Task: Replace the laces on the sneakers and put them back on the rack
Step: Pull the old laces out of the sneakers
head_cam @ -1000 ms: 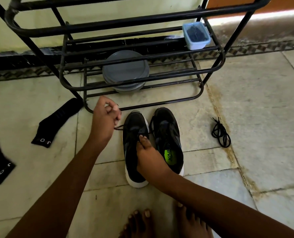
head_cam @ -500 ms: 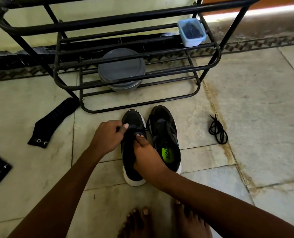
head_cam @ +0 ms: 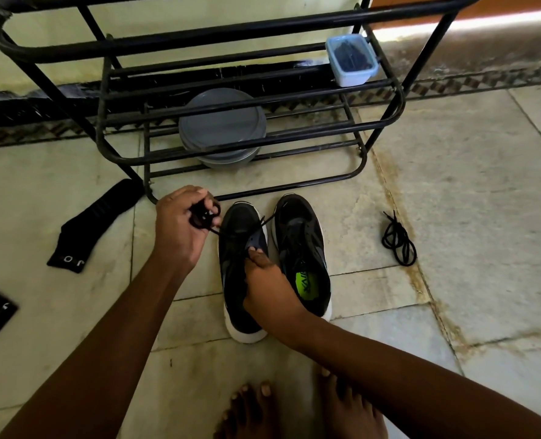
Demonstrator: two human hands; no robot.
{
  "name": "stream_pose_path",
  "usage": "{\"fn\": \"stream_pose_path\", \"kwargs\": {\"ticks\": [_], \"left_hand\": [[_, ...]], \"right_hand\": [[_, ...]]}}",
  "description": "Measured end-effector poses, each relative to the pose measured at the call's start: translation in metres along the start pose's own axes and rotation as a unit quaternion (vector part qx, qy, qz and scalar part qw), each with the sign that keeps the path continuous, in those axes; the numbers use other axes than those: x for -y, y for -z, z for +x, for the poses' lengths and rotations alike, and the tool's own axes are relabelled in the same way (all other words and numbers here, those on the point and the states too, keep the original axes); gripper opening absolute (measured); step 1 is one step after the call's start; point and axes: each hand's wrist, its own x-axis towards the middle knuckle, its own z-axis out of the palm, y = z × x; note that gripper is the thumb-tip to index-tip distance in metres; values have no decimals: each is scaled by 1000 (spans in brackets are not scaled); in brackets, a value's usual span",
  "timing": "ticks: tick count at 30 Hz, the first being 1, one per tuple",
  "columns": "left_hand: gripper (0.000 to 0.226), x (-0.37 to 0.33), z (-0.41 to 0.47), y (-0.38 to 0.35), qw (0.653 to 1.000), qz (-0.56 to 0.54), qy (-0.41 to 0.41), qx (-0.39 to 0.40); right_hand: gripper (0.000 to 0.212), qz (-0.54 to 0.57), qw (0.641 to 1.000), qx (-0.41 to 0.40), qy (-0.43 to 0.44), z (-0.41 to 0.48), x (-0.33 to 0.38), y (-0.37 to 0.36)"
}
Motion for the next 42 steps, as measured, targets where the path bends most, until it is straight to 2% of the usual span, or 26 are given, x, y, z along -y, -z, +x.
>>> {"fn": "stream_pose_path", "kwargs": {"ticks": [1, 3, 6, 9, 10, 12, 15, 19, 22, 26, 28, 30, 34, 37, 40, 42], "left_hand": [[40, 3, 0, 3, 996, 80, -24, -24], [38, 11, 1, 10, 954, 278, -92, -62], [26, 25, -2, 23, 839, 511, -182, -37], [27, 44, -4, 30, 698, 694, -177, 6], [29, 48, -3, 31, 667, 727, -163, 5], [34, 54, -4, 30, 650, 749, -131, 0], [38, 57, -4, 26, 674, 730, -116, 0], [38, 56, -6, 22, 731, 673, -113, 16], [39, 55, -3, 22, 808, 584, -81, 1], [48, 53, 0, 16, 910, 411, -8, -53], [40, 50, 1, 16, 947, 313, 21, -65], [15, 50, 4, 18, 968, 237, 34, -69], [16, 51, 10, 24, 989, 139, 50, -30], [4, 52, 11, 28, 976, 219, 14, -17], [11, 54, 3, 23, 942, 333, -24, 11], [14, 55, -1, 20, 927, 371, -40, 35]], "right_hand": [[57, 4, 1000, 0, -2, 1, 0, 0], [54, 12, 1000, -2, -9, 1, 0, 2], [52, 12, 1000, 0, -12, -1, 1, 3], [56, 7, 1000, 2, -7, -1, 2, 3], [58, 8, 1000, 1, -7, 0, 2, 3], [58, 9, 1000, 1, -7, 0, 2, 3], [57, 5, 1000, 0, -2, -1, 1, 3], [57, 3, 1000, 5, -2, -2, 3, 5], [54, 6, 1000, 4, -6, -1, 2, 5], [58, 12, 1000, -5, -7, 2, -1, 0], [60, 14, 1000, -4, -2, 2, -1, -1], [60, 15, 1000, -1, -3, 1, -1, -1], [52, 18, 1000, -16, -2, 2, -2, -3], [49, 21, 1000, -17, -7, 6, -3, -10], [47, 19, 1000, -20, -6, 10, -5, -18], [50, 17, 1000, -24, -3, 11, -6, -20]]}}
